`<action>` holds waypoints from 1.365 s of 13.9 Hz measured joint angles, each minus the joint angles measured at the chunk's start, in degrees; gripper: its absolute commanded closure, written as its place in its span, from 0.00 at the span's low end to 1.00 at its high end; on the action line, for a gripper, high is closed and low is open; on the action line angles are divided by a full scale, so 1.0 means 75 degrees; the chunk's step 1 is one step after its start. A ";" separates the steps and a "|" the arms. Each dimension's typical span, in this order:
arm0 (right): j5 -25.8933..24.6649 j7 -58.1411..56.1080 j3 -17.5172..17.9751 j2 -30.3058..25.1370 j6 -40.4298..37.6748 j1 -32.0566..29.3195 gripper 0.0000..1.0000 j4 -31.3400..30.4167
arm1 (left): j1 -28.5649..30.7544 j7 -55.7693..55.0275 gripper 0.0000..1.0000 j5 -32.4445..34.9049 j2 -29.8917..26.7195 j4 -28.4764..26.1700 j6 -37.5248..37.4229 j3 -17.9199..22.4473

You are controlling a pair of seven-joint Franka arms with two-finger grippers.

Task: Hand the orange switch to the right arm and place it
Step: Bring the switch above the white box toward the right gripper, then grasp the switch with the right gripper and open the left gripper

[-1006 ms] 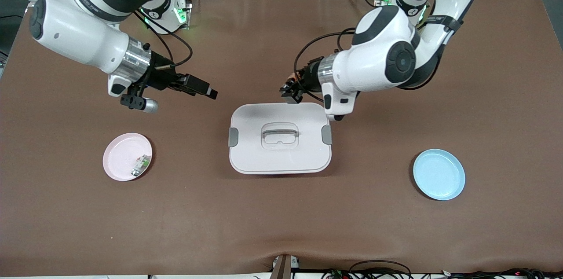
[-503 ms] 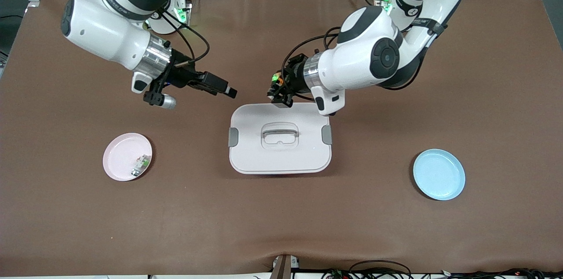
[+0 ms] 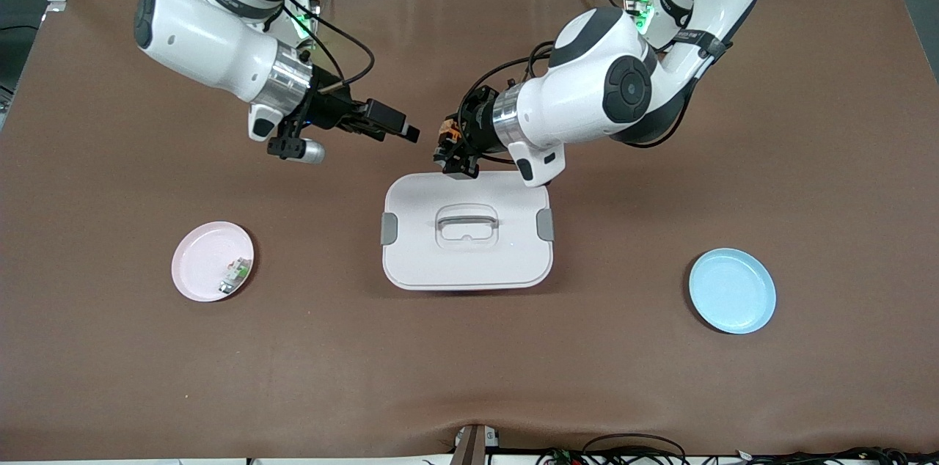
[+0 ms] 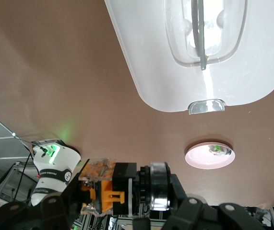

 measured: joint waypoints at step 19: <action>0.0788 -0.1735 -0.0072 0.0617 0.0305 0.0508 0.00 0.0146 | -0.0312 -0.0452 0.96 0.0231 0.0169 0.0173 0.0162 0.0132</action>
